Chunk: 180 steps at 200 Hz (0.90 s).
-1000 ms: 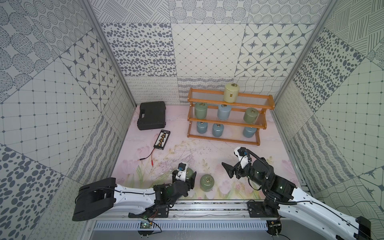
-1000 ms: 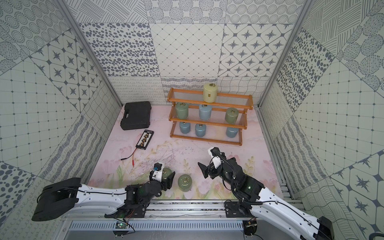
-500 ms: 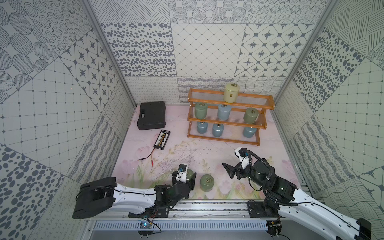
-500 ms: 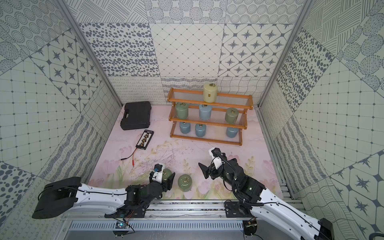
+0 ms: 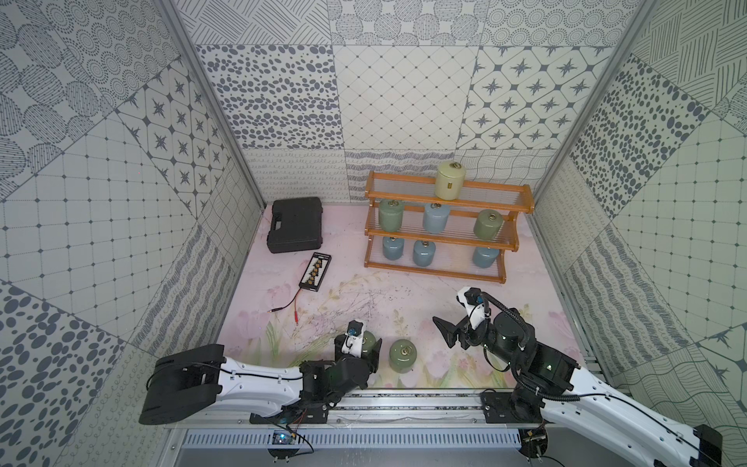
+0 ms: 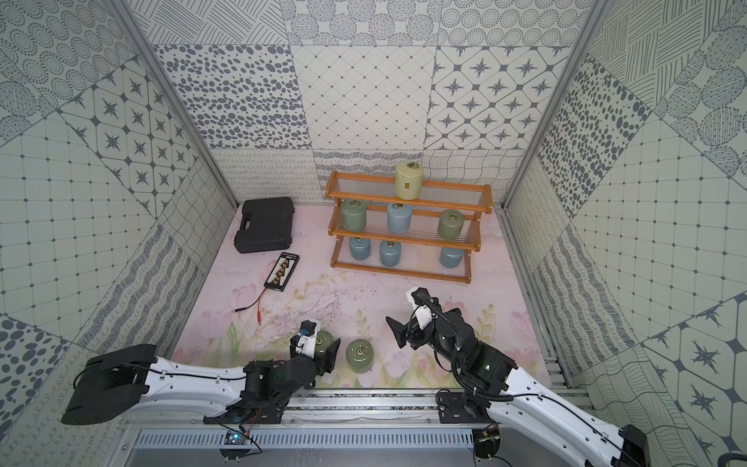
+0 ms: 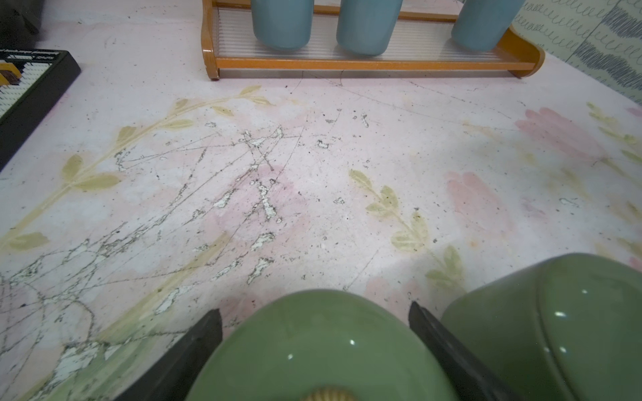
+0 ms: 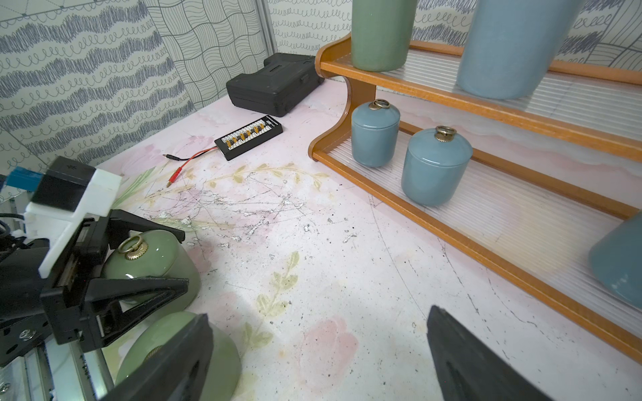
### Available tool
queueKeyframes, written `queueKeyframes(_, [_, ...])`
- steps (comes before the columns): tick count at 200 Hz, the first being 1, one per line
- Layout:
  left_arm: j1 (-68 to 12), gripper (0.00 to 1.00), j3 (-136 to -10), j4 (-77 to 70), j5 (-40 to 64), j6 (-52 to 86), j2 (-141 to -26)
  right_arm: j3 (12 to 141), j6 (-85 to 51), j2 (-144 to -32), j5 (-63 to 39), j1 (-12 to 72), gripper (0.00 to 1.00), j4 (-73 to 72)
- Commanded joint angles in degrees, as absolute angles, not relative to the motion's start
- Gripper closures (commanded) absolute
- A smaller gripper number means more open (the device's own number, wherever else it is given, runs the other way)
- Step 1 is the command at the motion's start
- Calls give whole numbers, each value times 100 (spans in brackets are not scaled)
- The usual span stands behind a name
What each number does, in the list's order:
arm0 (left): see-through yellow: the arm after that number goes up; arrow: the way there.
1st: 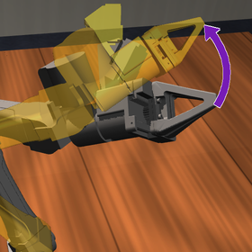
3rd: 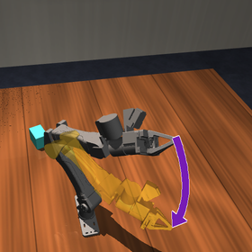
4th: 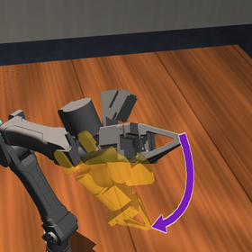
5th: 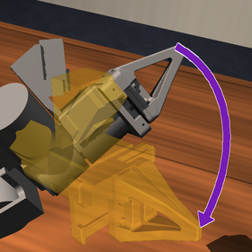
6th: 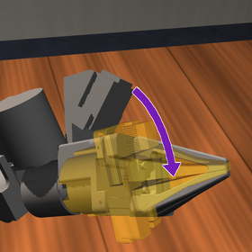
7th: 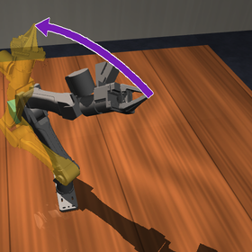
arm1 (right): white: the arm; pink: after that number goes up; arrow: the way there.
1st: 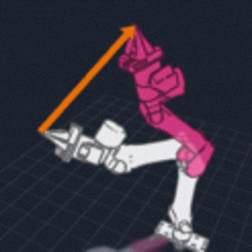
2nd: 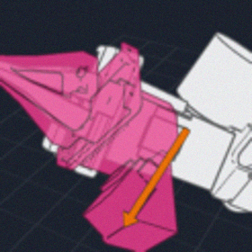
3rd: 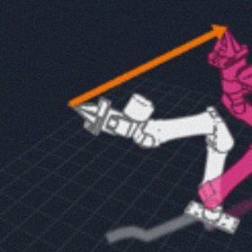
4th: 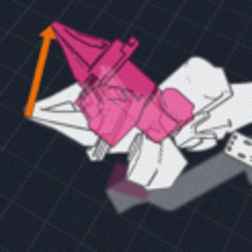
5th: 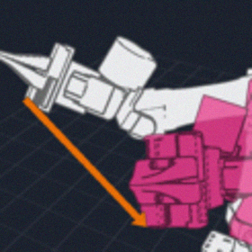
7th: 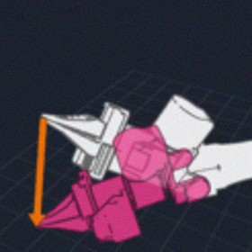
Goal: Remove the tea canisters from the shelf
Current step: Place the tea canister at the center of the board.
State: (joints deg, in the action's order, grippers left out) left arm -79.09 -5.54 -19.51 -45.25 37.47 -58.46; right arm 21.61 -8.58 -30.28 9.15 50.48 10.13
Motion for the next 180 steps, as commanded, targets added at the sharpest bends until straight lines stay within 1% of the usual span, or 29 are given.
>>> queueKeyframes(1, [-7927, 13, -554, -1447, -4535, 3735, -5729, 2074, -875, -2953, 958, 5035, 0, 854])
queueKeyframes(50, [-7928, 11, -654, -1062, -4484, 3666, -5354, 2074, -879, -2949, 961, 5034, 0, 835])
queueKeyframes(94, [-7929, 11, -896, -574, -4377, 3570, -5169, 2068, -915, -2995, 925, 5031, 0, 811])
queueKeyframes(101, [-7932, 11, -1082, -470, -4375, 3613, -5142, 2074, -920, -3012, 930, 5035, 0, 809])
queueKeyframes(115, [-7928, 11, -1170, -193, -4400, 3778, -5091, 2084, -914, -3048, 910, 5029, 0, 809])
queueKeyframes(134, [-7926, 11, -1373, 560, -4509, 4226, -4987, 2118, -923, -3108, 879, 5032, 0, 791])
queueKeyframes(165, [-7860, 11, -1603, 1297, -4370, 4408, -4757, 2167, -920, -3238, 854, 5034, 0, 705])
queueKeyframes(180, [-7704, 12, -1698, 1566, -4149, 4425, -4636, 2204, -910, -3341, 827, 5030, 0, 641])
